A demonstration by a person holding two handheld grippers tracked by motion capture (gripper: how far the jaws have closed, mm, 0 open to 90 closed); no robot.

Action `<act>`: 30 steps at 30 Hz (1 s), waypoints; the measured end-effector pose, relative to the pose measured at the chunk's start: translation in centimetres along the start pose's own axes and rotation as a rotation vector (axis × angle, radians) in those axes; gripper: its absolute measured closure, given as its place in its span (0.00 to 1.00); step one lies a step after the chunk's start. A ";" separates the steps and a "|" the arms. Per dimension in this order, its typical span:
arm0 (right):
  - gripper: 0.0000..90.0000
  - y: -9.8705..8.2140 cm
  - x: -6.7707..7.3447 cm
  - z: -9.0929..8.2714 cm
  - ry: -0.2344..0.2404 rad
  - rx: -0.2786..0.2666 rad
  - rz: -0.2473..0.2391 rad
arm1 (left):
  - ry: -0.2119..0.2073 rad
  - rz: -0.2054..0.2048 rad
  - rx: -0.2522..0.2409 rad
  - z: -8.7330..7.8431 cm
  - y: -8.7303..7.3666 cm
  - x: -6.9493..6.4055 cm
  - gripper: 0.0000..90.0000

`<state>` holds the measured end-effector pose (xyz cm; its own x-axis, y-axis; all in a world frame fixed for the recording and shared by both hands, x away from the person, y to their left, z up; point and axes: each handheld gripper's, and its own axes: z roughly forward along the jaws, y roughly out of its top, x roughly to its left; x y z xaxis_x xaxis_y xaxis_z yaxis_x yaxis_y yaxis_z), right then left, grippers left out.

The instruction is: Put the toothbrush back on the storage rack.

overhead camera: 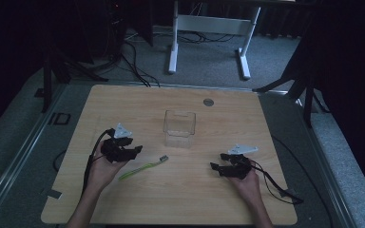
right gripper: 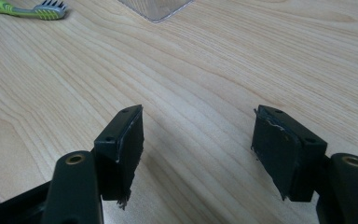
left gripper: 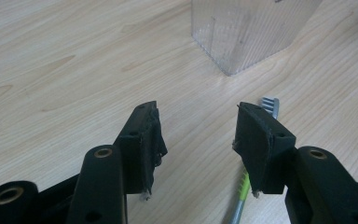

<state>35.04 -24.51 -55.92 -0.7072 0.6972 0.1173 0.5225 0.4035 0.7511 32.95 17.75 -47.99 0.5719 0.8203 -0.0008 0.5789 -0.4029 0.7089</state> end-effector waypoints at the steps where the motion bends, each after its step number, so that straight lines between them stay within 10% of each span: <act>1: 0.37 0.0 0.0 0.0 0.000 0.000 0.000 | -0.001 0.004 0.006 0.0 0.0 0.0 0.55; 30: 0.37 0.0 0.0 0.0 0.001 0.001 0.000 | -0.094 0.095 0.104 1.6 0.0 -1.3 0.56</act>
<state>35.04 -24.51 -55.92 -0.7076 0.6967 0.1178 0.5227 0.4039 0.7508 33.14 15.98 -49.13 0.6763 0.7366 -0.0069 0.5737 -0.5208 0.6321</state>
